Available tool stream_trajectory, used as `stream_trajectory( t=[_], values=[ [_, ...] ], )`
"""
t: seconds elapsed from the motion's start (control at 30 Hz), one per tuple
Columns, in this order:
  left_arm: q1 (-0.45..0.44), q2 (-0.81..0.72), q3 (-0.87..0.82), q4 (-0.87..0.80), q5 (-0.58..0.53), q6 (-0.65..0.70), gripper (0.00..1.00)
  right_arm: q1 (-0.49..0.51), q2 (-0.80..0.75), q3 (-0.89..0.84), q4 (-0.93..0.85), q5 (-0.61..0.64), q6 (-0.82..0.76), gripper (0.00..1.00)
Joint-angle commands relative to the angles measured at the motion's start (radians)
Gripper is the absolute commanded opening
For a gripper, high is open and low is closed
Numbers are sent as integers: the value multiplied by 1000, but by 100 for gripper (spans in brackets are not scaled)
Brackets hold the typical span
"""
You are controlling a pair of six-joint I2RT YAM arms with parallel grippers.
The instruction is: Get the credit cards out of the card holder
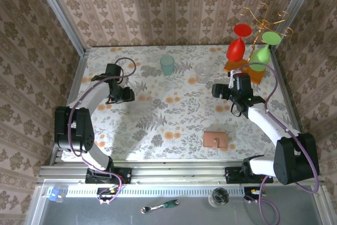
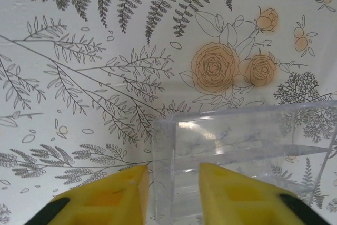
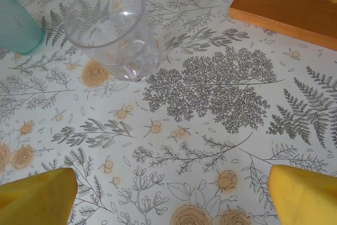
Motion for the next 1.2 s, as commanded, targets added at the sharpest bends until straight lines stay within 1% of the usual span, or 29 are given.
stream_trajectory(
  t=[0.0,0.3,0.7,0.93,1.17],
  values=[
    [-5,22,37,-52,-13,8,26,4,-5,27,-24,28,9,94],
    [-14,70,60,-64,-1,15,23,4,-9,24,-25,36,15,94],
    [-42,112,101,-80,-39,11,13,4,-27,15,-22,41,10,94],
    [-61,117,138,-91,-59,-13,7,4,-38,22,-30,42,2,94],
    [-98,166,216,-95,-59,-64,2,4,-55,28,-45,47,-23,94]
  ],
)
